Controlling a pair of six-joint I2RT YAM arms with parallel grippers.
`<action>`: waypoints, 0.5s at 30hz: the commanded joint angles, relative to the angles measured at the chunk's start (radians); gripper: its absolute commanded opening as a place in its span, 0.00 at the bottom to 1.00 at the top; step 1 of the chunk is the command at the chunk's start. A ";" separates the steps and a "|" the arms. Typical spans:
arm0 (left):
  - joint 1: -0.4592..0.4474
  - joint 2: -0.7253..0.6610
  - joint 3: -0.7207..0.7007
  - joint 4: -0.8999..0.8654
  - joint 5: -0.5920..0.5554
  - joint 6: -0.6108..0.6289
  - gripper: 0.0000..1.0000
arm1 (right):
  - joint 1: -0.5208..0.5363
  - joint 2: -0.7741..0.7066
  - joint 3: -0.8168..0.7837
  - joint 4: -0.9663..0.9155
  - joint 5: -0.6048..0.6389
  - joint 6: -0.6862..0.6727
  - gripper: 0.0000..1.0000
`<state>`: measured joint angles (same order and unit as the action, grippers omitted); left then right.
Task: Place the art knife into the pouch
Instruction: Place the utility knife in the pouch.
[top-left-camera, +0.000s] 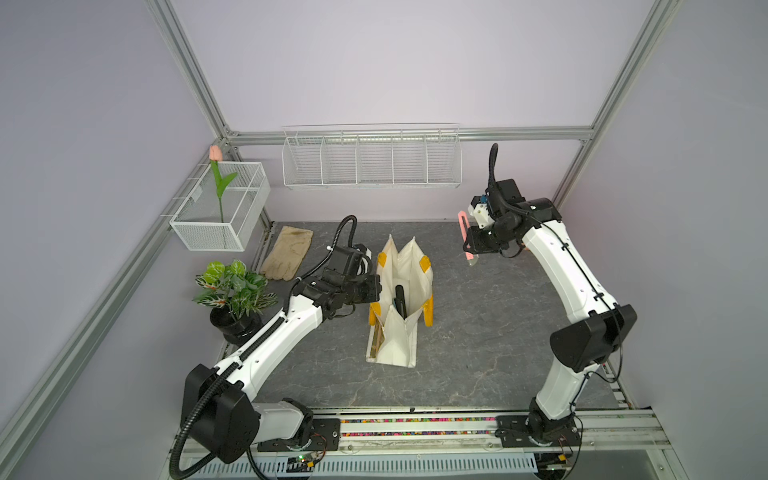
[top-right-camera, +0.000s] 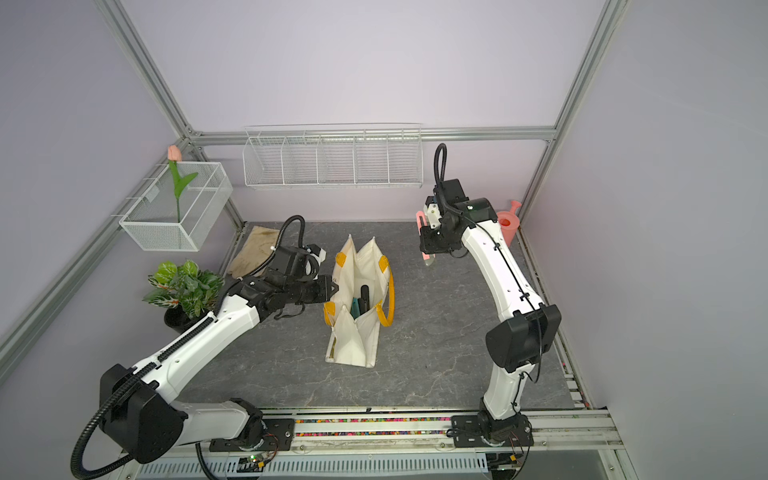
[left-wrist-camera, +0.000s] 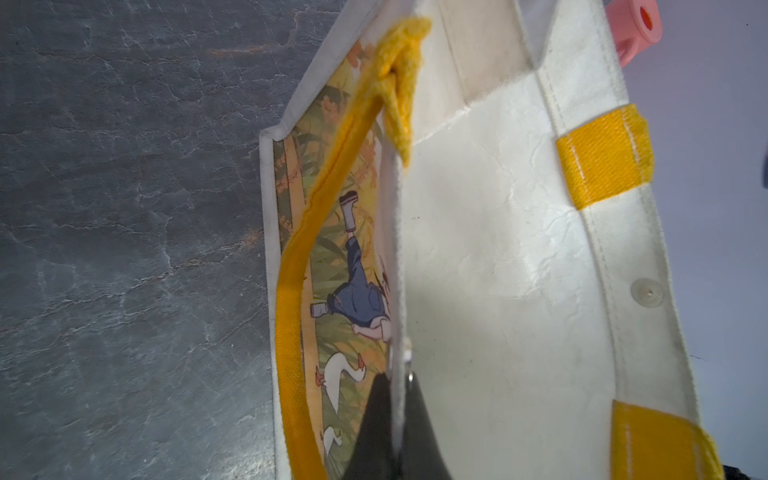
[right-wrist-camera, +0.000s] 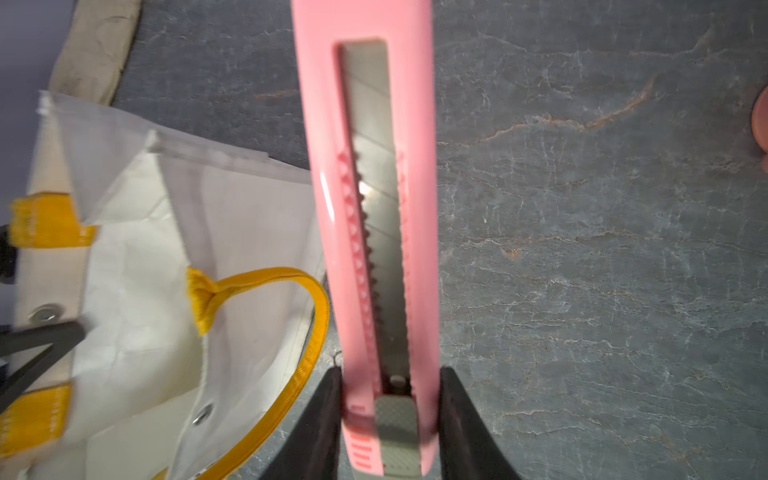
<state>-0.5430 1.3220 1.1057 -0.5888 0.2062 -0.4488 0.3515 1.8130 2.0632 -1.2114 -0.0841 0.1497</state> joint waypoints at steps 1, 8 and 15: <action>0.001 -0.003 0.009 -0.042 0.007 -0.004 0.00 | 0.070 0.001 0.057 -0.043 -0.032 0.019 0.07; 0.001 -0.026 0.008 -0.052 0.001 -0.006 0.00 | 0.240 0.029 0.153 -0.041 -0.018 0.050 0.07; 0.001 -0.045 0.029 -0.065 0.008 -0.005 0.00 | 0.350 0.078 0.107 0.024 -0.024 0.088 0.07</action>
<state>-0.5434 1.3018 1.1076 -0.6117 0.2070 -0.4492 0.6754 1.8549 2.1952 -1.2217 -0.0982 0.2073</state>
